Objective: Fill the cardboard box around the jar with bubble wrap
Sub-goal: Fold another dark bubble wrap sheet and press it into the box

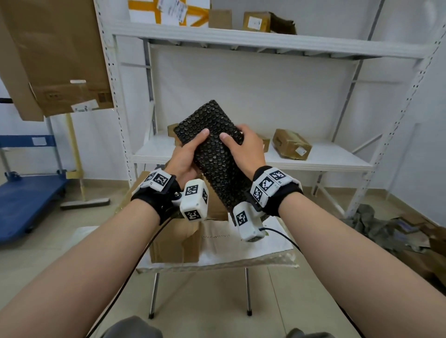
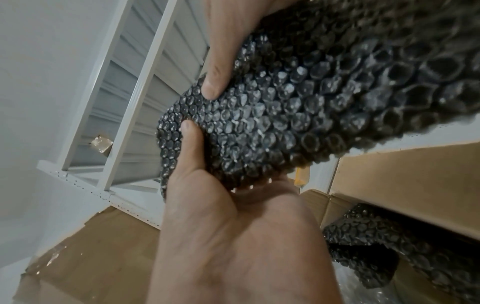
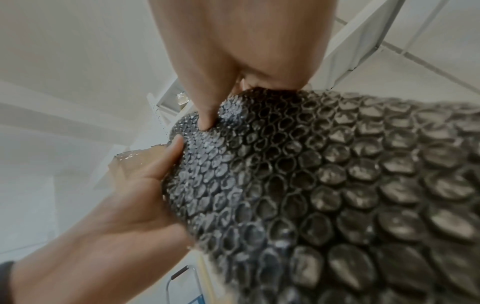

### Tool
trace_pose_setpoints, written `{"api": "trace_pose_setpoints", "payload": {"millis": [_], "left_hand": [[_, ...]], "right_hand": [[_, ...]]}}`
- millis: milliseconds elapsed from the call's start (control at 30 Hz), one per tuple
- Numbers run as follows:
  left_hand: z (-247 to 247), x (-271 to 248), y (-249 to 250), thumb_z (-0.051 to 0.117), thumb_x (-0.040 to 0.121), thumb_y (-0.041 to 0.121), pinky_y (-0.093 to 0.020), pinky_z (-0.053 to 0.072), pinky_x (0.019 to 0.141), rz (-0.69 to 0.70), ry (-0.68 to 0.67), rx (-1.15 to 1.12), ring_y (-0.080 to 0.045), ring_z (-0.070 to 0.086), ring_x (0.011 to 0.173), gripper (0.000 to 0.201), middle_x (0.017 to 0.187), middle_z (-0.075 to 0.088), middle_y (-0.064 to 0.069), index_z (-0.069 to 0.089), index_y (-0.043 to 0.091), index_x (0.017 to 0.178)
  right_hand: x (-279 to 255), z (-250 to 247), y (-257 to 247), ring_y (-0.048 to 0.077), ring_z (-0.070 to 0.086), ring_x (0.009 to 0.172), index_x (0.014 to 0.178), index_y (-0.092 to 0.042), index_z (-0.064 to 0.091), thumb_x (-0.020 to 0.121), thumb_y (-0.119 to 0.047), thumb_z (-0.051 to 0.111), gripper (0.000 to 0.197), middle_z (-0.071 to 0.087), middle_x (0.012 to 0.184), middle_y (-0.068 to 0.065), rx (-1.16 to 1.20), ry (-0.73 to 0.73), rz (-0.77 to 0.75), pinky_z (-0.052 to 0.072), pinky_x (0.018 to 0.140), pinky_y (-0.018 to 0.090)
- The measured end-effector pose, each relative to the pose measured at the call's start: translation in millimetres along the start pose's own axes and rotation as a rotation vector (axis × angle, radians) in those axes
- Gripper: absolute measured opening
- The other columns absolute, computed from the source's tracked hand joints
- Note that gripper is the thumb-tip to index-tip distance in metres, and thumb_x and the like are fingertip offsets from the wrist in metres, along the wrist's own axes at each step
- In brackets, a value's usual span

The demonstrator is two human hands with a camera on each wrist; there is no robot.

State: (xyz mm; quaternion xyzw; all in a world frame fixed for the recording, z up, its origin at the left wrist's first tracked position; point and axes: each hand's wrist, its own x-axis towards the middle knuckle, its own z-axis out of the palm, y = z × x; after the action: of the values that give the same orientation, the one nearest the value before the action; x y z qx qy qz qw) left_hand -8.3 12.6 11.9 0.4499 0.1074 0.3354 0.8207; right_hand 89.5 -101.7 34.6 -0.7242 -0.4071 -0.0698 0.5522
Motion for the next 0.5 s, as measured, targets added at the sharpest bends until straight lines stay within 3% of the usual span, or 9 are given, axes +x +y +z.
{"api": "trace_pose_setpoints", "payload": {"millis": [100,167,267,333,400,500], "left_hand": [[-3.9,0.9,1.9,0.080,0.079,0.028,-0.048,0.056,0.089,-0.010,0.023,-0.009,-0.034,0.066,0.114,0.065,0.128,0.065,-0.018,0.056,0.004,0.134],[-5.1,1.6,3.4,0.078,0.081,0.026,-0.047,0.057,0.084,-0.009,0.024,-0.025,-0.035,0.067,0.110,0.060,0.125,0.066,-0.020,0.057,0.003,0.132],[-5.9,4.4,10.0,0.073,0.088,0.022,-0.045,0.059,0.075,0.008,0.071,-0.007,-0.035,0.070,0.103,0.046,0.117,0.070,-0.020,0.060,0.001,0.126],[-9.0,8.5,14.7,0.072,0.089,0.024,-0.046,0.060,0.074,0.011,0.100,0.020,-0.035,0.071,0.100,0.045,0.117,0.069,-0.021,0.060,0.000,0.125],[-14.2,12.0,20.0,0.070,0.090,0.025,-0.048,0.060,0.075,0.002,0.139,0.063,-0.033,0.072,0.096,0.044,0.116,0.070,-0.019,0.060,0.001,0.125],[-20.8,10.5,23.9,0.071,0.089,0.034,-0.043,0.061,0.068,-0.083,0.157,0.147,-0.030,0.073,0.094,0.048,0.112,0.072,-0.016,0.062,0.003,0.125]], "right_hand": [[1.1,0.1,-4.1,0.018,0.068,0.098,0.112,-0.016,0.069,0.088,-0.047,0.067,0.039,0.074,0.105,0.001,0.019,0.000,0.014,0.053,0.092,0.037],[1.3,-0.1,-6.3,0.017,0.069,0.096,0.111,-0.017,0.070,0.086,-0.049,0.068,0.041,0.075,0.103,0.000,0.040,0.004,0.008,0.054,0.092,0.042],[-0.2,1.1,-9.8,0.018,0.064,0.114,0.134,-0.017,0.056,0.078,-0.055,0.075,0.070,0.066,0.127,0.003,0.077,-0.099,0.100,0.051,0.101,0.039],[-2.1,1.0,-9.3,0.019,0.061,0.118,0.142,-0.019,0.046,0.067,-0.059,0.081,0.092,0.061,0.134,0.003,0.099,-0.212,0.219,0.050,0.103,0.040],[-3.9,-0.8,-6.5,0.020,0.065,0.113,0.141,-0.016,0.047,0.067,-0.047,0.087,0.089,0.063,0.130,0.004,0.172,-0.306,0.322,0.052,0.101,0.041],[-6.7,-4.5,0.1,0.026,0.068,0.108,0.135,-0.010,0.055,0.079,-0.017,0.084,0.064,0.068,0.124,0.011,0.314,-0.391,0.426,0.054,0.099,0.042]]}}
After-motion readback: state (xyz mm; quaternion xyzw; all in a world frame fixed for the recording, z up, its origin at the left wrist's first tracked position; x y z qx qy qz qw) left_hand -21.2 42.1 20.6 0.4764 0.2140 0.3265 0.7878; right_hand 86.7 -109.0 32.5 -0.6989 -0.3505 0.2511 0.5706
